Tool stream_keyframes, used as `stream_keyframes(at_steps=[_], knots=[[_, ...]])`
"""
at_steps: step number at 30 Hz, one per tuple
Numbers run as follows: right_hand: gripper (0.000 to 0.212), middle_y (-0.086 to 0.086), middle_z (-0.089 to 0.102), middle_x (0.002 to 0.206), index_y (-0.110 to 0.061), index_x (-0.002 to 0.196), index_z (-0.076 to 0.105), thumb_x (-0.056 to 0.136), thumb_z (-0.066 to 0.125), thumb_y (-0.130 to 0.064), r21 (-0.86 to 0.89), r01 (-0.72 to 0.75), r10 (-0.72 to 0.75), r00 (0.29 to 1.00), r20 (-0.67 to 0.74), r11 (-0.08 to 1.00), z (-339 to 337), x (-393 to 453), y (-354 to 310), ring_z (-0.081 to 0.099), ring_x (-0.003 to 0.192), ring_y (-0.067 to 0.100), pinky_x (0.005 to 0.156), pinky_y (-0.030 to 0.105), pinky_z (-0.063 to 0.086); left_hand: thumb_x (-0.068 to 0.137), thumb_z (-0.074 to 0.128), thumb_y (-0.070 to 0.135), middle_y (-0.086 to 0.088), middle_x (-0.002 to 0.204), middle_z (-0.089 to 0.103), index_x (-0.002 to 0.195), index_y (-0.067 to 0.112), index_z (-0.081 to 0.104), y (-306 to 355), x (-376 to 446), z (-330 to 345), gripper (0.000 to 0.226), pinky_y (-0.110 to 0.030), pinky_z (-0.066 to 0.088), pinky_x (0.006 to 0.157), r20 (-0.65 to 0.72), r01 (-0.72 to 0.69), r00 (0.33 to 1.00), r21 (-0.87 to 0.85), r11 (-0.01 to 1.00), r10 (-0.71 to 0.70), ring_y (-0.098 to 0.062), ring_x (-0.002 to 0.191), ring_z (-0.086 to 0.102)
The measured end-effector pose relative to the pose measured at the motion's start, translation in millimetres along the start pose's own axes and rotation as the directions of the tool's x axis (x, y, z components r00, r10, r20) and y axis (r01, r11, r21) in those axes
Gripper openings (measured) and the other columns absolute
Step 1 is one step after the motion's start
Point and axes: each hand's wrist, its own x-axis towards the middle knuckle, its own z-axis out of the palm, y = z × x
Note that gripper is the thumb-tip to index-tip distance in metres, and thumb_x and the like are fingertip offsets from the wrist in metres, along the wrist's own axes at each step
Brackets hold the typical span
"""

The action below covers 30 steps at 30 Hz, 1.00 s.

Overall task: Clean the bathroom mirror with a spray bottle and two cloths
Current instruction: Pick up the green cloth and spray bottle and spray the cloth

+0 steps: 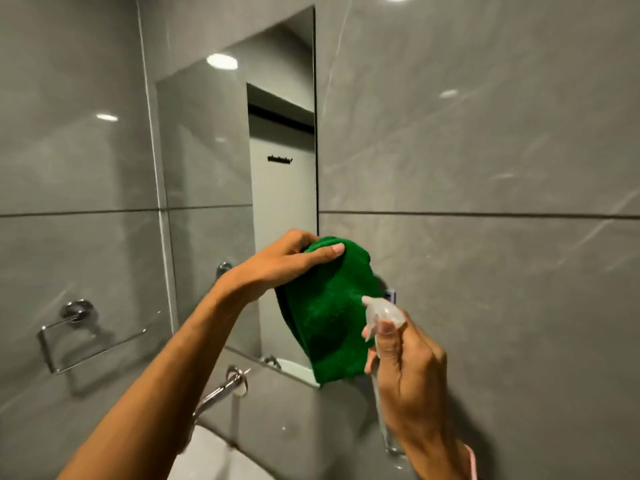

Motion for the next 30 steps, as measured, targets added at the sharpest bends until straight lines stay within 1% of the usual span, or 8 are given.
stream_keyframes(at_steps=[4, 7, 12, 15, 20, 25, 28, 30], knots=[[0.072, -0.016, 0.061, 0.070, -0.009, 0.105, 0.081, 0.108, 0.029, -0.058, -0.070, 0.037, -0.037, 0.999, 0.003, 0.997, -1, 8, -3, 0.052, 0.057, -0.001, 0.056, -0.003, 0.036, 0.090, 0.067, 0.048, -0.001, 0.069, 0.075, 0.079, 0.015, 0.073, 3, 6, -12, 0.035, -0.019, 0.051, 0.049, 0.020, 0.012, 1.000, -0.034, 0.999, -0.012, -0.014, 0.059, 0.071], [0.069, -0.006, 0.069, 0.078, -0.003, 0.104, 0.080, 0.110, 0.030, -0.051, -0.113, 0.099, -0.097, 0.995, 0.022, 0.989, -5, 3, -4, 0.052, 0.072, -0.007, 0.071, -0.011, 0.032, 0.086, 0.070, 0.051, -0.010, 0.076, 0.073, 0.089, 0.003, 0.073, -1, 9, -16, 0.048, -0.022, 0.051, 0.052, 0.039, 0.017, 0.999, -0.088, 0.996, -0.013, -0.022, 0.062, 0.067], [0.066, 0.006, 0.079, 0.081, -0.004, 0.111, 0.080, 0.111, 0.032, -0.049, -0.129, 0.126, -0.116, 0.990, 0.079, 0.984, -19, -15, -5, 0.052, 0.078, -0.011, 0.076, -0.013, 0.031, 0.083, 0.071, 0.054, -0.020, 0.090, 0.058, 0.097, -0.011, 0.064, -5, 12, -13, 0.067, -0.031, 0.035, 0.058, 0.073, -0.002, 0.997, -0.130, 0.992, 0.011, -0.033, 0.077, 0.049], [0.064, 0.007, 0.080, 0.084, -0.002, 0.115, 0.078, 0.111, 0.032, -0.047, -0.150, 0.149, -0.133, 0.985, 0.109, 0.977, -31, -29, -3, 0.051, 0.080, -0.012, 0.080, -0.012, 0.033, 0.083, 0.071, 0.055, -0.020, 0.082, 0.057, 0.095, -0.004, 0.067, -6, 13, -8, 0.060, -0.029, 0.038, 0.054, 0.089, -0.013, 0.996, -0.132, 0.991, 0.025, -0.028, 0.068, 0.052], [0.061, -0.010, 0.070, 0.088, -0.007, 0.117, 0.078, 0.111, 0.034, -0.048, -0.192, 0.101, -0.074, 0.987, 0.146, 0.976, -55, -60, 4, 0.053, 0.074, -0.020, 0.075, -0.007, 0.040, 0.085, 0.070, 0.053, -0.019, 0.094, 0.050, 0.103, 0.001, 0.064, -9, 13, 6, 0.055, -0.033, 0.027, 0.055, 0.117, -0.047, 0.991, -0.167, 0.985, 0.067, -0.029, 0.069, 0.040], [0.060, -0.020, 0.063, 0.078, -0.014, 0.108, 0.081, 0.108, 0.037, -0.054, -0.304, 0.025, 0.023, 0.988, 0.153, 0.952, -81, -94, 14, 0.057, 0.056, -0.001, 0.056, 0.010, 0.046, 0.085, 0.070, 0.054, -0.016, 0.077, 0.047, 0.097, 0.001, 0.064, -21, 10, 30, 0.055, -0.030, 0.025, 0.049, 0.177, -0.027, 0.983, -0.155, 0.988, 0.055, -0.021, 0.060, 0.039], [0.049, -0.009, 0.067, 0.078, -0.014, 0.094, 0.080, 0.107, 0.046, -0.047, -0.283, -0.127, 0.169, 0.977, 0.128, 0.951, -98, -128, 26, 0.062, 0.058, 0.010, 0.054, 0.026, 0.046, 0.084, 0.070, 0.056, -0.017, 0.079, 0.059, 0.096, -0.008, 0.065, -33, -4, 50, 0.066, -0.028, 0.034, 0.049, 0.205, 0.012, 0.979, -0.143, 0.990, 0.018, -0.027, 0.061, 0.048], [0.043, -0.004, 0.060, 0.077, -0.012, 0.091, 0.079, 0.103, 0.052, -0.042, -0.297, -0.289, 0.338, 0.932, 0.133, 0.910, -109, -160, 38, 0.055, 0.059, 0.009, 0.056, 0.028, 0.041, 0.085, 0.070, 0.053, -0.009, 0.074, 0.073, 0.088, 0.006, 0.075, -43, -18, 70, 0.046, -0.024, 0.048, 0.048, 0.238, 0.037, 0.971, -0.163, 0.986, 0.003, -0.025, 0.059, 0.066]])
